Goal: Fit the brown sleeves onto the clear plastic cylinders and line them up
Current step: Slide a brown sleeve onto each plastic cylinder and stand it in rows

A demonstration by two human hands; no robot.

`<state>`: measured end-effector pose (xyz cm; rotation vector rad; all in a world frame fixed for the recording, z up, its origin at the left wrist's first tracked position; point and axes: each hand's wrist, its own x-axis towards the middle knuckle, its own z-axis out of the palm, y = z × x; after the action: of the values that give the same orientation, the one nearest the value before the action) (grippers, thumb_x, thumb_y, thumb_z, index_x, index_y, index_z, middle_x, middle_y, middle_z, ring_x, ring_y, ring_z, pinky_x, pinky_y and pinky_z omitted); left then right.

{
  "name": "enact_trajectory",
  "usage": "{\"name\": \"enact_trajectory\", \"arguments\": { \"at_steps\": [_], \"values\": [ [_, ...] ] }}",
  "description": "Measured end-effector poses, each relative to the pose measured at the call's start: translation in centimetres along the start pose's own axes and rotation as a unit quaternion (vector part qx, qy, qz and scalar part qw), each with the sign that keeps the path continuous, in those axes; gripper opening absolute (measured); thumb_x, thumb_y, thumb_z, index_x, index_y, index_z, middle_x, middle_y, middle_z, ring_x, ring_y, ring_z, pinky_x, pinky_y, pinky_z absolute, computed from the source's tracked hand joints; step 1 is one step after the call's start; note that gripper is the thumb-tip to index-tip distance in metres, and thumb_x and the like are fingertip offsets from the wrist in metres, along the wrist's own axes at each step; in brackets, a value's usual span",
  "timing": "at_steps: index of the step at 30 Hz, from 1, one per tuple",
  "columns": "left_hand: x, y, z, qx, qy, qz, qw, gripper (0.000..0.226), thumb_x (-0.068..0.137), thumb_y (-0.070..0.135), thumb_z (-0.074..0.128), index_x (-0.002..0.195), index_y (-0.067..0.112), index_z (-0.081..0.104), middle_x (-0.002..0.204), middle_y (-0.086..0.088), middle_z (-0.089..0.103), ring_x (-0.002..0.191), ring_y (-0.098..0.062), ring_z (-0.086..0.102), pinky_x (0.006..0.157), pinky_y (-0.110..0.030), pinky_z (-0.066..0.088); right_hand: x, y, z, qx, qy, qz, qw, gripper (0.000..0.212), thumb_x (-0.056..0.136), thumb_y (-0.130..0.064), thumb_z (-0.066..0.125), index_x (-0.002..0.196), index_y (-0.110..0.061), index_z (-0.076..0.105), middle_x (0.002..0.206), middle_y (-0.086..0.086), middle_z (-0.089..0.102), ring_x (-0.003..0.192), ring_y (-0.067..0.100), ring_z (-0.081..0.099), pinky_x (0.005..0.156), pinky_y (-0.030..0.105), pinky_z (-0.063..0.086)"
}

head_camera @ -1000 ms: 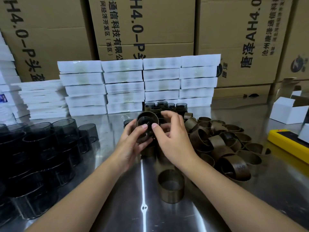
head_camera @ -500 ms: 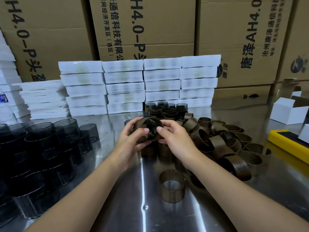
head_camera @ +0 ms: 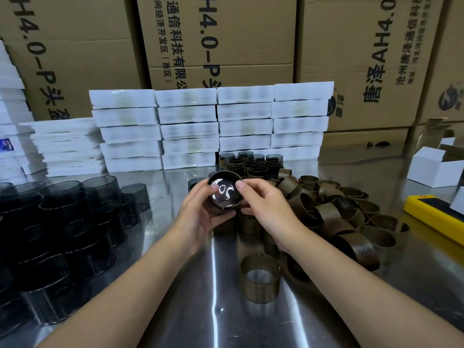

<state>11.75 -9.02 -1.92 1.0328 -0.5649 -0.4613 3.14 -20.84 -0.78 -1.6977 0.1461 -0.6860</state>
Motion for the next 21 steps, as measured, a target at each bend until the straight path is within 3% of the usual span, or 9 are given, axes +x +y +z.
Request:
{"name": "enact_trajectory", "arguments": {
  "at_steps": [4,6,9,14,17,19,21],
  "values": [
    [-0.5,0.3,0.8,-0.068,-0.039,-0.029,0.997,0.043,0.068,0.029,0.070,0.106,0.010,0.063,0.096,-0.014,0.071,0.082,-0.025,0.072,0.073,-0.037,0.061,0.1,0.0,0.1,-0.014,-0.019,0.062,0.998,0.044,0.082,-0.069,0.046,0.097,-0.030,0.061,0.105,-0.005,0.068,0.096,0.008,0.063,0.087,0.034,0.053],
    [-0.6,0.5,1.0,-0.097,-0.049,-0.034,0.994,0.051,0.064,0.026,0.072,0.110,0.009,0.059,0.097,-0.015,0.070,0.082,-0.027,0.071,0.072,-0.039,0.061,0.1,-0.1,0.2,-0.005,-0.035,0.072,0.997,0.058,0.076,-0.077,0.042,0.106,-0.031,0.059,0.108,-0.008,0.067,0.100,0.007,0.062,0.086,0.031,0.052],
    [-0.7,0.5,1.1,-0.109,-0.058,-0.043,0.991,0.053,0.065,0.028,0.067,0.113,0.010,0.057,0.104,-0.016,0.069,0.090,-0.028,0.069,0.083,-0.045,0.057,0.0,-0.5,0.2,0.021,-0.032,0.071,0.997,0.076,0.065,-0.083,0.040,0.114,-0.028,0.059,0.107,-0.008,0.068,0.099,0.010,0.064,0.079,0.027,0.053],
    [-0.6,0.0,1.4,-0.039,-0.081,-0.024,0.996,0.031,0.075,0.044,0.065,0.088,0.020,0.078,0.094,-0.009,0.075,0.086,-0.024,0.073,0.068,-0.041,0.059,-0.1,-0.7,0.1,-0.003,-0.009,0.059,0.998,0.071,0.070,-0.079,0.044,0.104,-0.020,0.064,0.099,0.003,0.071,0.091,0.019,0.068,0.088,0.040,0.054],
    [-0.6,-0.1,1.3,0.020,-0.044,-0.035,0.998,0.044,0.071,0.064,0.054,0.084,0.029,0.078,0.092,-0.004,0.075,0.083,-0.019,0.073,0.061,-0.037,0.057,-0.5,-0.9,0.1,-0.036,-0.007,0.035,0.999,0.083,0.059,-0.084,0.042,0.098,-0.014,0.064,0.083,0.004,0.070,0.073,0.017,0.064,0.074,0.033,0.051],
    [-0.6,0.0,1.2,0.063,-0.032,-0.034,0.997,0.048,0.070,0.070,0.046,0.081,0.035,0.077,0.088,0.000,0.075,0.079,-0.016,0.073,0.054,-0.033,0.056,-0.4,-0.9,0.1,-0.055,0.000,0.028,0.998,0.074,0.068,-0.079,0.043,0.095,-0.014,0.064,0.072,-0.003,0.063,0.068,0.010,0.059,0.071,0.031,0.048],
    [-0.7,0.1,1.4,0.091,-0.028,-0.030,0.995,0.050,0.077,0.071,0.039,0.079,0.039,0.077,0.086,0.002,0.076,0.075,-0.014,0.073,0.050,-0.028,0.054,-0.2,-0.8,0.0,-0.066,0.003,0.033,0.997,0.064,0.079,-0.072,0.042,0.097,-0.015,0.064,0.078,-0.004,0.065,0.074,0.010,0.060,0.075,0.032,0.048]
  ]
}}
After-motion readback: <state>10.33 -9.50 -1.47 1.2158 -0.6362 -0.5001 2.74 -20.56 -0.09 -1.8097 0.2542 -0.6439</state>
